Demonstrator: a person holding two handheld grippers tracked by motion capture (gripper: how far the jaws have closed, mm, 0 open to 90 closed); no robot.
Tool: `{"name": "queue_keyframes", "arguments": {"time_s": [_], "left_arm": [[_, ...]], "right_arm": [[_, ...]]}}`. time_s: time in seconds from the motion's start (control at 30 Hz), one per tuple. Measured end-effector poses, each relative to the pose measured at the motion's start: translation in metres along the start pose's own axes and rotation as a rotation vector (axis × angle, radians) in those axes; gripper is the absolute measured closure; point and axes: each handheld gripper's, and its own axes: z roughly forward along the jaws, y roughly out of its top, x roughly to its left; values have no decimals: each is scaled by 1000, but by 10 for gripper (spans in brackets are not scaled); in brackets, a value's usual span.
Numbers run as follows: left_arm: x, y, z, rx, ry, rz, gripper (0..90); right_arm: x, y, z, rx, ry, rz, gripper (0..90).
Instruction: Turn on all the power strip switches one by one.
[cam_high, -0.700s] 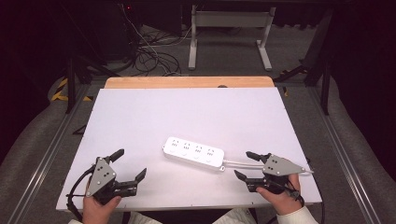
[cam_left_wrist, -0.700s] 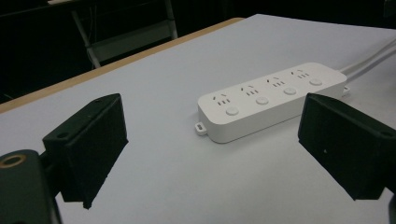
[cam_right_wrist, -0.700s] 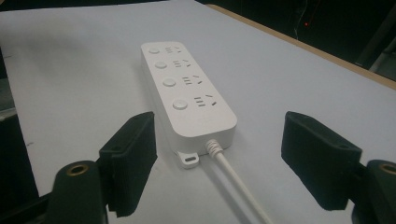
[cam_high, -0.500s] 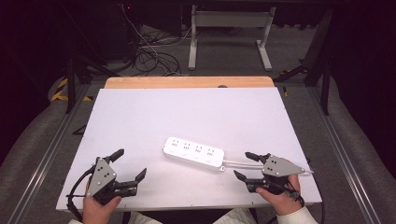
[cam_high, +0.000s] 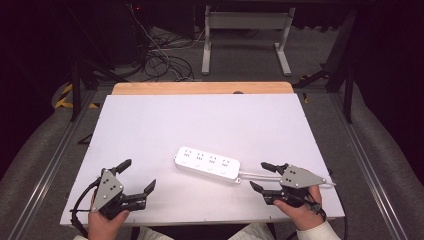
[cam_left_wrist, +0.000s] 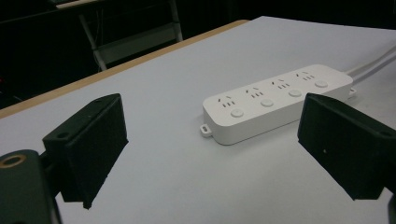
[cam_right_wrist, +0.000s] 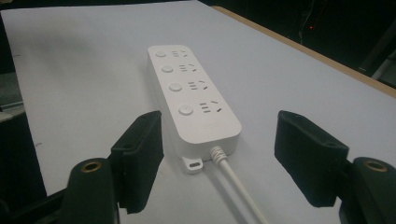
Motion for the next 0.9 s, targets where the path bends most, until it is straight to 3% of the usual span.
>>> {"name": "queue_keyframes", "arguments": {"time_s": [0.3,0.9], "left_arm": [[-1,0,0,-1,3,-4,85],[0,0,0,2,8,0,86]], "right_arm": [[-3,17,5,12,16,-2,363],[-2,44,36,40,79,-25,399]]}}
